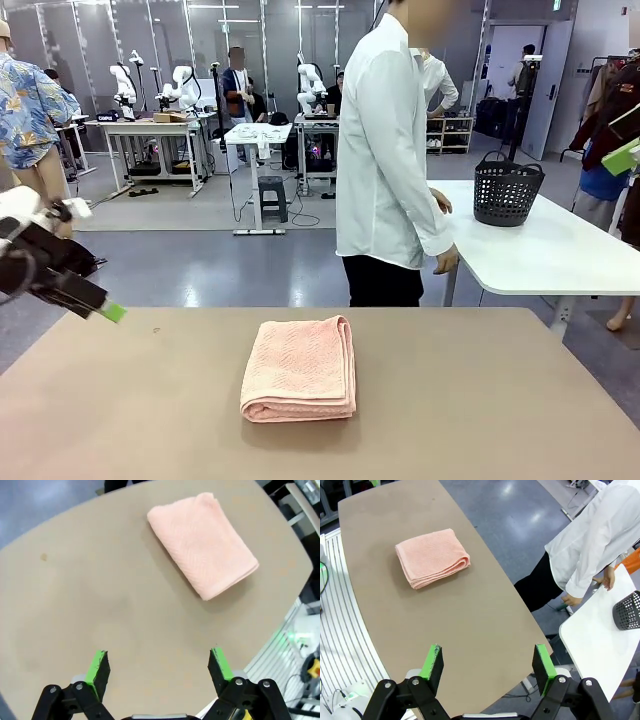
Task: Fold the towel.
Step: Pick up the 100 cm Hotel Towel and place it on the left side of the table.
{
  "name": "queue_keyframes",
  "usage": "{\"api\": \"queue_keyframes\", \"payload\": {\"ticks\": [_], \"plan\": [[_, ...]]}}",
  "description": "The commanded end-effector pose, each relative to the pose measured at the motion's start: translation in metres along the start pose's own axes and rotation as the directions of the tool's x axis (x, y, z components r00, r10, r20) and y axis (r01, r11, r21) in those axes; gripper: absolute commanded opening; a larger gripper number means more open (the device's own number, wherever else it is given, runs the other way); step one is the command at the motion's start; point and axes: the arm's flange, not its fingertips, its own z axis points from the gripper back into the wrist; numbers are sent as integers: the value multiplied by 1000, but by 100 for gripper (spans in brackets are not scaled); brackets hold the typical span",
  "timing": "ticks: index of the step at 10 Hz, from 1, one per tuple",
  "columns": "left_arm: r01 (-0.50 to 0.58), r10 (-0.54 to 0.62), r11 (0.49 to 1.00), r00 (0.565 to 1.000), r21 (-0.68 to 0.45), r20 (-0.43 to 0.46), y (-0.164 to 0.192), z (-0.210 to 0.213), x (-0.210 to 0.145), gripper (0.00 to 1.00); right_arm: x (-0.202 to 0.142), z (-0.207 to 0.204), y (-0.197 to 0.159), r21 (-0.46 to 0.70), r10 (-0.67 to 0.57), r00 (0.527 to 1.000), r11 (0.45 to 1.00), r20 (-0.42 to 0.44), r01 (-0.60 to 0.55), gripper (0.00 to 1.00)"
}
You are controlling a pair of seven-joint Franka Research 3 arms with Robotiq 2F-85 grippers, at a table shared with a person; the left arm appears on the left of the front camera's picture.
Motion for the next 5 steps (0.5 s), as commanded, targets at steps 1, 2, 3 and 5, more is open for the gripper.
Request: {"api": "queue_keyframes", "payload": {"ticks": [1,2,3,5], "plan": [[-89,89,995,996,-34,1,10,-45,12,100,2,1,-1,6,-1,1000,1000,-6,1,91],[-106,105,994,994,-39,-10,11,-62,11,100,2,1,-1,6,-1,1000,1000,-6,1,91],[-127,126,991,992,-50,-15,13,-74,11,100,2,1,-1,6,-1,1000,1000,-6,1,91],[-130,132,990,991,-45,35,17,-80,15,100,2,1,-1,6,-1,1000,1000,-6,1,91]]}}
